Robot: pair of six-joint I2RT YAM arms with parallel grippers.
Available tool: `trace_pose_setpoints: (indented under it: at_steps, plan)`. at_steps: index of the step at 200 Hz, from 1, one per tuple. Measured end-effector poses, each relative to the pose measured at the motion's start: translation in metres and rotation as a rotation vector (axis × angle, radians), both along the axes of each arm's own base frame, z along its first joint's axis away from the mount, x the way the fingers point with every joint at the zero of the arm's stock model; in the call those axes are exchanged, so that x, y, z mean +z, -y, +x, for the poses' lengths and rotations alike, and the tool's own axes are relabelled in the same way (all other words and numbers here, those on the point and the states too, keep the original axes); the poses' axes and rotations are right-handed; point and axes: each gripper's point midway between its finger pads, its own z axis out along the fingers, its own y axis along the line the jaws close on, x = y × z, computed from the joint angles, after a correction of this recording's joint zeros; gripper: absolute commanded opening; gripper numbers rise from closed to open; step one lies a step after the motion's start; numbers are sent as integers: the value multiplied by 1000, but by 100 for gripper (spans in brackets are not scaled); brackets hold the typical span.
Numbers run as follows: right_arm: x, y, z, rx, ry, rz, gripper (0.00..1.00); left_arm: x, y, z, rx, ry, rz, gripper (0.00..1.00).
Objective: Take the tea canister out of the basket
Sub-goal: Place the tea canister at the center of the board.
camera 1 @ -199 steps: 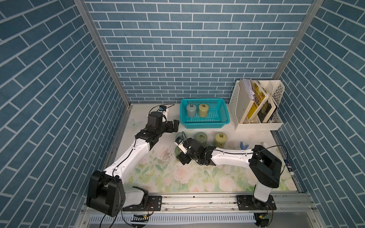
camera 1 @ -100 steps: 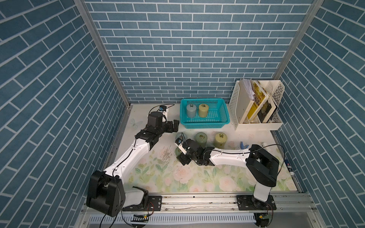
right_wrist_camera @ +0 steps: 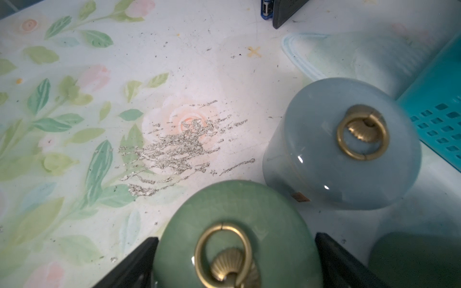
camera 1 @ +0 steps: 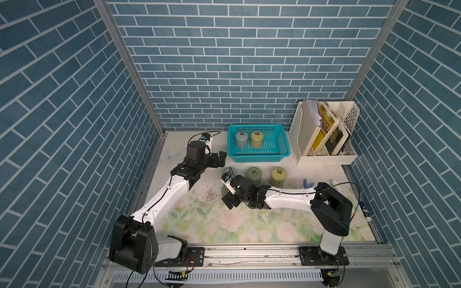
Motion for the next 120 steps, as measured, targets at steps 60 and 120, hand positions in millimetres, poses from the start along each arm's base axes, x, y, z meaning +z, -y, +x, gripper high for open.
trace_pose_setpoints:
  at_steps: [60,120]
  plan:
    - [51,3,4,-18,66,84,100,4,-1,1,10,12,-8,100]
    - [181,47,79,-225,198,264,98,25,-11,13,31,53,-35,100]
